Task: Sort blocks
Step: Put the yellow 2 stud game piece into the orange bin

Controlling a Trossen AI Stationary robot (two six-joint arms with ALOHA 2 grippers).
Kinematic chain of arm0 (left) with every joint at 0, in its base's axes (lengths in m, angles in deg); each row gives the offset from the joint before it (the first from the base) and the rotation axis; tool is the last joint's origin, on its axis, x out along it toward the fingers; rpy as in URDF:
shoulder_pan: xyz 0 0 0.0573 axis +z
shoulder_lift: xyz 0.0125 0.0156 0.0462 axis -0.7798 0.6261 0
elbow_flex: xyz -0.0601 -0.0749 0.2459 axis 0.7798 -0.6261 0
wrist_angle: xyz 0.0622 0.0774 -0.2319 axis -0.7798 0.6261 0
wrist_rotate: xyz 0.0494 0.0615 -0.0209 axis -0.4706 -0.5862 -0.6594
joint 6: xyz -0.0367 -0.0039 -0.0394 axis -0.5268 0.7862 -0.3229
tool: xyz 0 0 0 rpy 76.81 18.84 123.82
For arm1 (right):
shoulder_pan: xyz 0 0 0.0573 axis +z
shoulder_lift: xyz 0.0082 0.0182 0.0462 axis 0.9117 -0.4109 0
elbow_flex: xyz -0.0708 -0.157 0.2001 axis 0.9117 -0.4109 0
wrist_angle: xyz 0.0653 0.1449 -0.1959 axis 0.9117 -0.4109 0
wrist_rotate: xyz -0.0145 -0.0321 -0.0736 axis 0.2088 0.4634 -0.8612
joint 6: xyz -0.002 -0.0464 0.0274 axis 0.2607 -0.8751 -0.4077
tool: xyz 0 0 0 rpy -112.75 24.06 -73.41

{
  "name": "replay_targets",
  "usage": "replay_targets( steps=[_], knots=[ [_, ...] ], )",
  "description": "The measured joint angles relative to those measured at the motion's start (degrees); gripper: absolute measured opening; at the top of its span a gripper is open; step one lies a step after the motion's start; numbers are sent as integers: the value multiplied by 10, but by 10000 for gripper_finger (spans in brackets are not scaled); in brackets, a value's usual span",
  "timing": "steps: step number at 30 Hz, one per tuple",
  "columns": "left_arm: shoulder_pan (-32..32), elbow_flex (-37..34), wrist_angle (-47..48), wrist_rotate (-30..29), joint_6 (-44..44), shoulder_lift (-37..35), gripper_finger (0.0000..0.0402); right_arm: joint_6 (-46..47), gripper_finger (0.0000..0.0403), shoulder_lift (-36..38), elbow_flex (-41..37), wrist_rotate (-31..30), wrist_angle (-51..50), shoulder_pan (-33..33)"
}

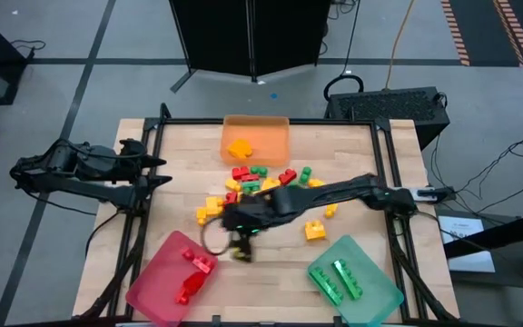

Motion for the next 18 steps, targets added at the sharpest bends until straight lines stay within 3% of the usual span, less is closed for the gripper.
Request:
replay_targets(
  steps=[3,5,10,14,18],
  knots=[
    [0,0,2,2,0,0,345,40,285,27,-5,-22,-192,17],
    [0,0,6,2,0,0,345,65,285,45,-9,-41,-251,34],
    [0,0,23,2,4,0,345,85,282,110,-95,-72,-245,78],
    [0,0,27,2,17,-1,345,137,268,167,-247,-96,-208,96],
    [0,0,27,0,17,-1,345,166,255,253,-402,-68,-185,107]
  ],
)
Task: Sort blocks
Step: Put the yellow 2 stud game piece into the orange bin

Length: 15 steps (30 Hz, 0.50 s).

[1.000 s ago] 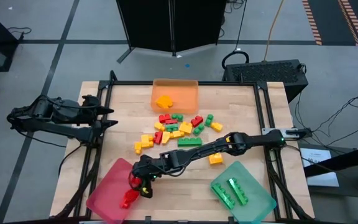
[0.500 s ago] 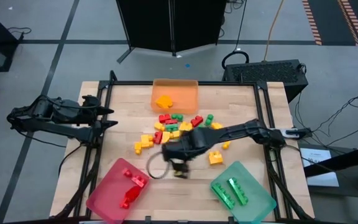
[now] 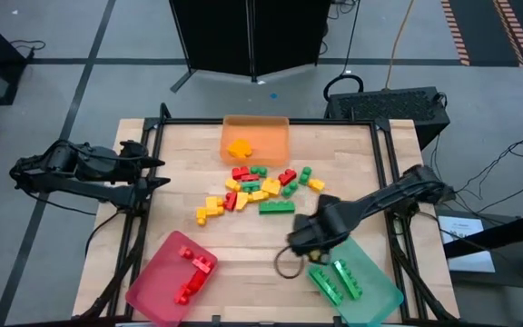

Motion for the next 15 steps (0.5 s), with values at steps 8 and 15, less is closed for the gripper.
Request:
replay_targets(
  steps=[8,15],
  knots=[
    [0,0,-1,0,2,0,345,-5,262,61,-188,80,191,-19],
    [0,0,-1,-1,2,0,345,-126,310,-3,-199,86,209,-51]
  ],
)
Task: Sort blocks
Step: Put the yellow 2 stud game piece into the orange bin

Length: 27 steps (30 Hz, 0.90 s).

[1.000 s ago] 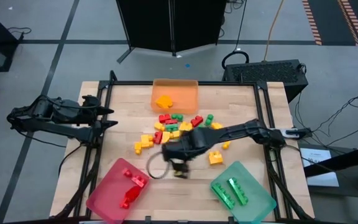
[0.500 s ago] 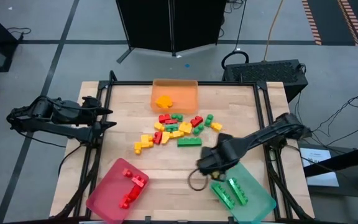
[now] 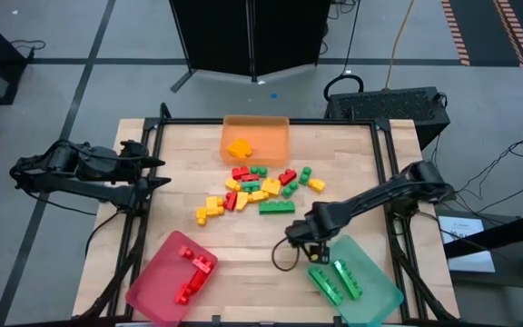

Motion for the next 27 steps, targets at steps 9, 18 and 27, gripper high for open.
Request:
replay_targets(
  steps=[9,18,27],
  knots=[
    [0,0,0,-8,0,0,345,-71,343,-38,3,-33,6,-40],
    [0,0,2,-10,0,0,345,-112,343,-95,3,-23,44,-59],
    [0,0,25,-21,0,0,345,-73,270,-119,6,-17,56,-60]
  ],
)
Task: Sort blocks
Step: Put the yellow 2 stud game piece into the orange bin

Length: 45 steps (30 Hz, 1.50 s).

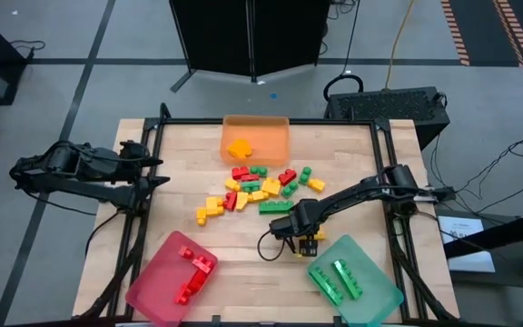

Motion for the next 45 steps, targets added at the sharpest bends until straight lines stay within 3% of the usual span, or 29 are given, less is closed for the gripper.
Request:
replay_targets(
  steps=[9,15,21,28,33,39,45],
  knots=[
    [0,0,4,-2,1,0,345,39,256,2,10,3,-13,0],
    [0,0,4,-2,1,0,345,43,256,0,106,-24,-16,-11],
    [0,0,4,-2,1,0,345,32,256,1,245,-125,-11,-58],
    [0,0,4,-2,15,0,345,57,256,3,355,-224,85,-176],
    [0,0,4,-2,28,0,345,117,256,-3,361,-225,161,-272],
    [0,0,4,-2,31,0,345,176,256,-51,361,-214,154,-335],
    [0,0,5,-2,41,-1,345,191,256,-108,361,-135,135,-360]
  ],
)
